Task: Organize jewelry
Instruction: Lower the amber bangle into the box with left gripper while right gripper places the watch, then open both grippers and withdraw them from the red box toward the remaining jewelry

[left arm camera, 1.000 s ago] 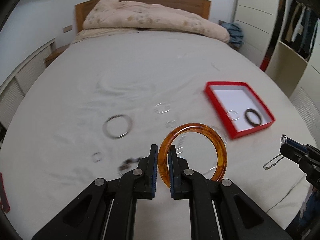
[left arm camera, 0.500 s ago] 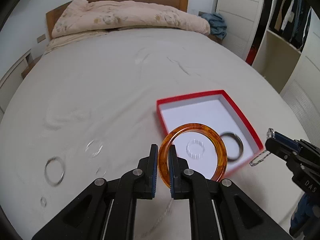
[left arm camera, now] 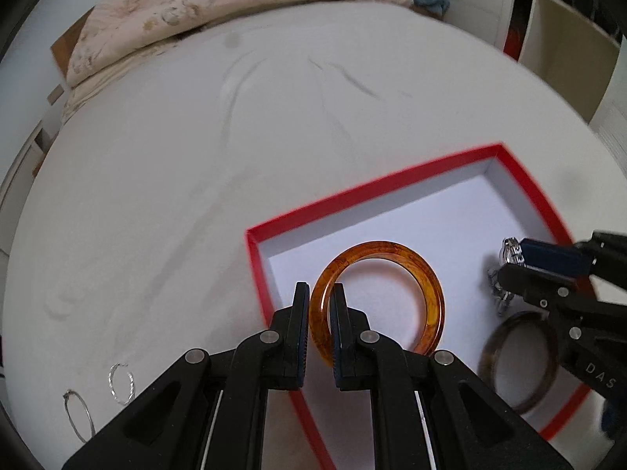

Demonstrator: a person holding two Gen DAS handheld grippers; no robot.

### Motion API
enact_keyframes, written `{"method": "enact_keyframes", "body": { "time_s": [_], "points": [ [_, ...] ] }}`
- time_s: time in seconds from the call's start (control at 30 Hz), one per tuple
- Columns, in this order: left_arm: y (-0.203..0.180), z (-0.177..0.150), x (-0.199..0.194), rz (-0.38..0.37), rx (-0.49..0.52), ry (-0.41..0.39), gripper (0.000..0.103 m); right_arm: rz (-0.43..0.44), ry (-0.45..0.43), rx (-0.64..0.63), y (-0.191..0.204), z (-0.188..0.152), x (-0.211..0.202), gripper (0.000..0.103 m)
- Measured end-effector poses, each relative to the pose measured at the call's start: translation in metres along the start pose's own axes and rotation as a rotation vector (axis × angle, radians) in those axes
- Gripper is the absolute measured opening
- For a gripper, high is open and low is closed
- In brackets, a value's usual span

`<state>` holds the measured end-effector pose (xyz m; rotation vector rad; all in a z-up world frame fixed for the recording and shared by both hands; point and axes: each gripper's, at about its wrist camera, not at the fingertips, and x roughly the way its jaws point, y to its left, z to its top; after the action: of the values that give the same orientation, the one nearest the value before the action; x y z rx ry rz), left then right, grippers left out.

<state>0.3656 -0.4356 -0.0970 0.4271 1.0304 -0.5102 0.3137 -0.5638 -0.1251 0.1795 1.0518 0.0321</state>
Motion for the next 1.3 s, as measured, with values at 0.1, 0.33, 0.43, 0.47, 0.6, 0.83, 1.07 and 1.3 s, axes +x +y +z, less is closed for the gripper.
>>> {"method": "enact_keyframes", "body": {
  "time_s": [0.1,0.33,0.43,0.47,0.6,0.83,1.07,1.3],
  "points": [
    [-0.004,-0.002,0.011,0.012,0.018,0.024,0.01,-0.015,0.025,-0.06,0.003,-0.001,0.006,0.023],
    [-0.004,-0.004,0.013,0.009,-0.003,0.015,0.012,-0.06,0.03,-0.157,0.012,-0.003,0.005,0.025],
    [-0.004,-0.001,0.011,-0.008,-0.034,0.007,0.023,-0.074,0.011,-0.166,0.014,-0.007,-0.003,0.038],
    [-0.004,0.0,0.009,-0.004,-0.039,0.002,0.024,-0.076,0.004,-0.168,0.014,-0.008,-0.007,0.039],
    [0.001,-0.004,-0.012,-0.017,-0.07,-0.018,0.024,-0.089,-0.026,-0.132,0.01,-0.015,-0.032,0.039],
    [0.013,-0.032,-0.096,-0.076,-0.158,-0.11,0.024,-0.094,-0.1,-0.025,0.015,-0.043,-0.098,0.039],
    [0.025,-0.086,-0.188,-0.067,-0.197,-0.194,0.038,-0.086,-0.143,0.069,0.051,-0.086,-0.161,0.039],
    [0.053,-0.146,-0.243,-0.033,-0.224,-0.22,0.054,-0.067,-0.188,0.052,0.108,-0.129,-0.223,0.039]
  ]
}}
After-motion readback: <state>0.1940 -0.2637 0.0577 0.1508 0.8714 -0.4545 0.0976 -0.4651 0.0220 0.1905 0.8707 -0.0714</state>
